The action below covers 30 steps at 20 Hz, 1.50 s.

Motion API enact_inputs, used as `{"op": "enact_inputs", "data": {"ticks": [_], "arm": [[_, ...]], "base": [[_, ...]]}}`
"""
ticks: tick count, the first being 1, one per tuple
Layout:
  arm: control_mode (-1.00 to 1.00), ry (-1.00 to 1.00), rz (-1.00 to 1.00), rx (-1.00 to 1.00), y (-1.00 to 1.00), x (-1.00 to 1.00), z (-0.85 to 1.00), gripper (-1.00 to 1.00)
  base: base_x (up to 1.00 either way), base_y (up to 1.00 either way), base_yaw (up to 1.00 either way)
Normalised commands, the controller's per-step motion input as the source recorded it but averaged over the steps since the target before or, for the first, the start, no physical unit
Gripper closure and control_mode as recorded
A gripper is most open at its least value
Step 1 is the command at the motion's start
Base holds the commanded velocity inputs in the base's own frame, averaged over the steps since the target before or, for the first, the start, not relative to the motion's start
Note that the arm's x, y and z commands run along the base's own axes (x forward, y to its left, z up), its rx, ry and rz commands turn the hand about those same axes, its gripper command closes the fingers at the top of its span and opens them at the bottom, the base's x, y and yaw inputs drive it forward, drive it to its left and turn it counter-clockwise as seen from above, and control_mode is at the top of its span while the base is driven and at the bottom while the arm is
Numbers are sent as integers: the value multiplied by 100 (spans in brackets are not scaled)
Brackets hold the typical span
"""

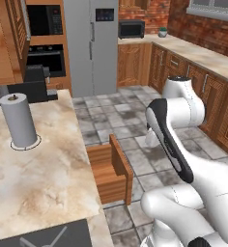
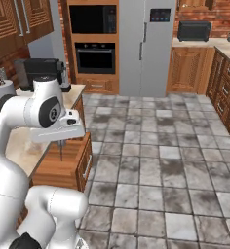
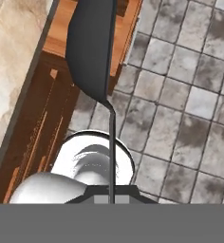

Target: Organize the utensils by type. Pick up the wooden spoons from the counter and place them in the open cabinet. Then pick up the metallic utensils from the counter and place them in the open drawer.

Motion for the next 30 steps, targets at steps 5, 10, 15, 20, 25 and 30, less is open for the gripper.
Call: {"op": "enact_inputs", "data": {"ticks": [5,10,15,20,25,30], "arm": [[-100,10,-15,8,23,54,-31,100],[-100,0,-15,3,37,24,-46,100],[-100,1,-11,1,39,37,-24,100],[-100,0,-10,0,24,33,-9,100],[-100,0,-13,0,24,37,-25,100],[-100,-7,-10,-1,13,34,-51,100]], "base": [[0,0,0],[0,0,0],[0,0,0],[0,0,0],[0,0,0],[0,0,0]]}}
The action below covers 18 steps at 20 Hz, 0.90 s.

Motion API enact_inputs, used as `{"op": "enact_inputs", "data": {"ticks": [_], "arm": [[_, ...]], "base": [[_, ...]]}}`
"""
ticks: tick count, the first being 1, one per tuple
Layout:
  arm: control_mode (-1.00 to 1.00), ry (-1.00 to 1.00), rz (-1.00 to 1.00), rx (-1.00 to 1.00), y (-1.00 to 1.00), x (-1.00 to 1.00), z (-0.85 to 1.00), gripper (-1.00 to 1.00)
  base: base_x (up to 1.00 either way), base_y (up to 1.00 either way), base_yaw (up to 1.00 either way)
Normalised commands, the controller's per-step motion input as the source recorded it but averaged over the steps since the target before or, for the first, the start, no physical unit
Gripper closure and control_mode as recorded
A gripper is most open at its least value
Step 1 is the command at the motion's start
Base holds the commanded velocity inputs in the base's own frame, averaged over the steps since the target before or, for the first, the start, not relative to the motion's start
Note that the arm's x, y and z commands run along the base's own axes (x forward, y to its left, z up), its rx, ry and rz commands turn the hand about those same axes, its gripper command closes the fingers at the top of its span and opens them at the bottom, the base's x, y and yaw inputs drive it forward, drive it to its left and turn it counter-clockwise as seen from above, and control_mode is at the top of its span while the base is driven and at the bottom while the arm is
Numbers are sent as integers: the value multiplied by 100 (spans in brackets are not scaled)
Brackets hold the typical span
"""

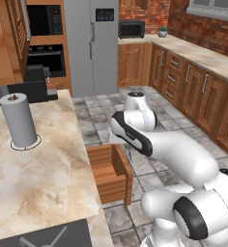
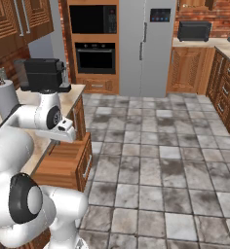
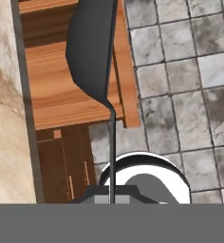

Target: Organize the utensils by type. Pick up the wooden spoons from the counter and place them in the open cabinet. Then pick up the metallic utensils from the counter and place them in the open drawer.

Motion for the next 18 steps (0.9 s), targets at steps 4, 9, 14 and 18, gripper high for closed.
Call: {"op": "enact_inputs", "data": {"ticks": [4,9,14,18], "arm": [[-100,-1,0,0,1,44,-39,100],[-100,1,4,0,0,42,-20,100],[-100,0,1,0,1,29,-21,100],[-100,0,0,0,6,28,-32,100]], "base": [[0,0,0],[0,0,0],[0,0,0],[0,0,0]]}}
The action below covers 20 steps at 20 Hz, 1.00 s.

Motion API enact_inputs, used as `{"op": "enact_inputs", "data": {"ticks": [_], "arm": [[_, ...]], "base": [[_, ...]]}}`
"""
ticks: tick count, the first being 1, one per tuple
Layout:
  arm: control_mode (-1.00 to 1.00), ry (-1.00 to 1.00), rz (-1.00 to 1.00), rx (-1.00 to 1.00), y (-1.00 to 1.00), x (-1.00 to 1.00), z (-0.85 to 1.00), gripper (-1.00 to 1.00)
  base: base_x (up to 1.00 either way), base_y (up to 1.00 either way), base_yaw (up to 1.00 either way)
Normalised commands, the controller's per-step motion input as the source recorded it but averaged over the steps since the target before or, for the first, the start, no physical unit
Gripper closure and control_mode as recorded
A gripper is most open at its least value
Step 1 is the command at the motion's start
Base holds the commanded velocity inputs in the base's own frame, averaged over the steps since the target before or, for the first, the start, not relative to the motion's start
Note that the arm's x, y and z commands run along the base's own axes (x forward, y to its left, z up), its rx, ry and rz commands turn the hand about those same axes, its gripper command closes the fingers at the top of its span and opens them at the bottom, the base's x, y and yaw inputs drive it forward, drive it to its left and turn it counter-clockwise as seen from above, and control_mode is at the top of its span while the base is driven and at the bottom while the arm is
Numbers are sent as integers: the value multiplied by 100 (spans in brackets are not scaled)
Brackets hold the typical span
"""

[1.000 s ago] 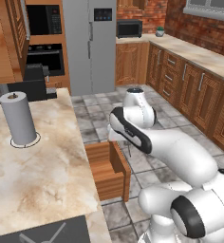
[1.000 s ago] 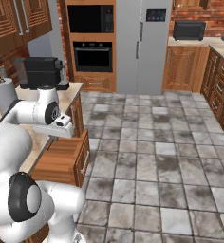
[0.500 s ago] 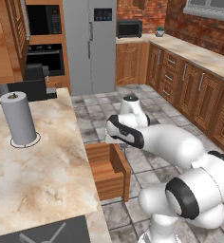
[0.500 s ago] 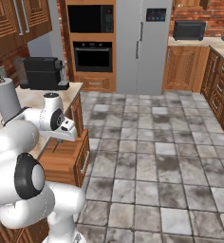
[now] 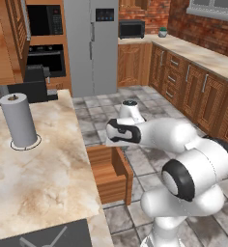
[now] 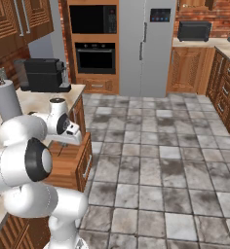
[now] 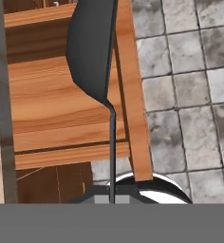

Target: Organize the utensils by type. Pick up the wooden spoons from the counter and place them in the open cabinet. Then pick up the metallic utensils from the counter and place them in the open drawer.

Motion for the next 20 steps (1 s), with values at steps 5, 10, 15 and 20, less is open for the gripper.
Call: {"op": "enact_inputs", "data": {"ticks": [5,10,15,20], "arm": [[-100,0,0,0,2,16,-30,100],[-100,0,0,0,0,2,-25,100],[-100,0,0,-1,1,5,-28,100],[-100,0,0,-2,4,5,-28,100]], "base": [[0,0,0],[0,0,0],[0,0,0],[0,0,0]]}}
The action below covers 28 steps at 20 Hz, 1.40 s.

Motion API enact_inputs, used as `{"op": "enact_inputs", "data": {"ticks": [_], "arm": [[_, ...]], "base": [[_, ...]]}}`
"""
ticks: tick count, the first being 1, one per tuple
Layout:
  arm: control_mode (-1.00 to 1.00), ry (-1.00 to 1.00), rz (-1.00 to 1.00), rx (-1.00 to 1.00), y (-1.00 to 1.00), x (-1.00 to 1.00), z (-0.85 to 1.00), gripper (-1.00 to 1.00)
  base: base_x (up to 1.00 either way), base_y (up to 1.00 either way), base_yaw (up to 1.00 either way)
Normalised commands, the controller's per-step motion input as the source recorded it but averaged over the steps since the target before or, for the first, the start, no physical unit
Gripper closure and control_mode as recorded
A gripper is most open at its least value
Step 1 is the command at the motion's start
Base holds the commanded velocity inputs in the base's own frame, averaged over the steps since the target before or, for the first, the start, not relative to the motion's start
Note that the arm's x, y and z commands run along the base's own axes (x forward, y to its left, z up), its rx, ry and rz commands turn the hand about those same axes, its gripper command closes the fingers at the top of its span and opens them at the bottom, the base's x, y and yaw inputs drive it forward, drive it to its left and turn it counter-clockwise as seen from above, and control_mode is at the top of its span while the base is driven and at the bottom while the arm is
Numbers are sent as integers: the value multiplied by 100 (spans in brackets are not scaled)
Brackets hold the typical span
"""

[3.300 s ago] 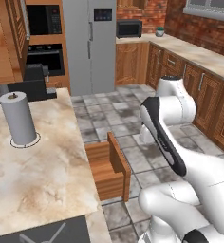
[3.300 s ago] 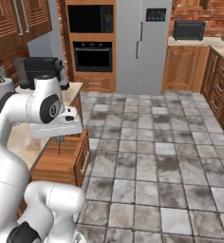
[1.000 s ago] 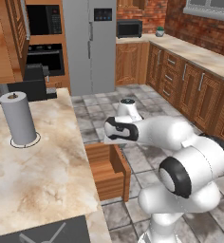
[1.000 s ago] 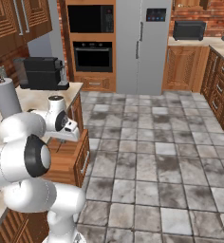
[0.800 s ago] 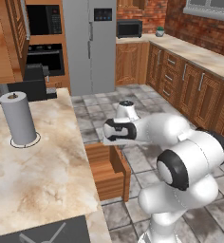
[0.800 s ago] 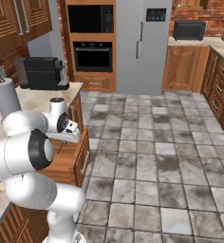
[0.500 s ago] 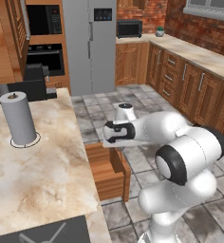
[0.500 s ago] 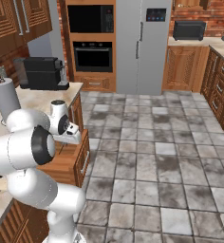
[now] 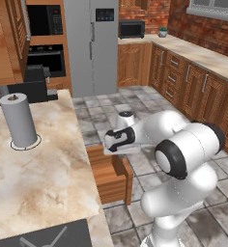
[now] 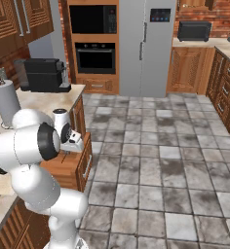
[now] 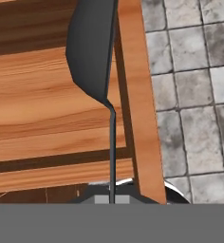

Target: Organize the utensils by type. Pick up the wooden spoons from the counter and place them in the open cabinet. Then pick up the metallic utensils from the counter and place them in the open drawer.

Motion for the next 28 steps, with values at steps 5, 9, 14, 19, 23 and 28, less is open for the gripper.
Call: {"op": "enact_inputs", "data": {"ticks": [5,9,14,19,23,28], "arm": [[-100,0,1,-2,7,11,-25,100],[-100,0,0,0,4,8,-24,100],[-100,0,1,0,0,12,-17,100],[-100,-1,3,0,0,15,-18,100],[-100,-5,2,0,0,9,-21,100],[-100,-7,2,0,0,5,-13,100]], "base": [[0,0,0],[0,0,0],[0,0,0],[0,0,0],[0,0,0],[0,0,0]]}}
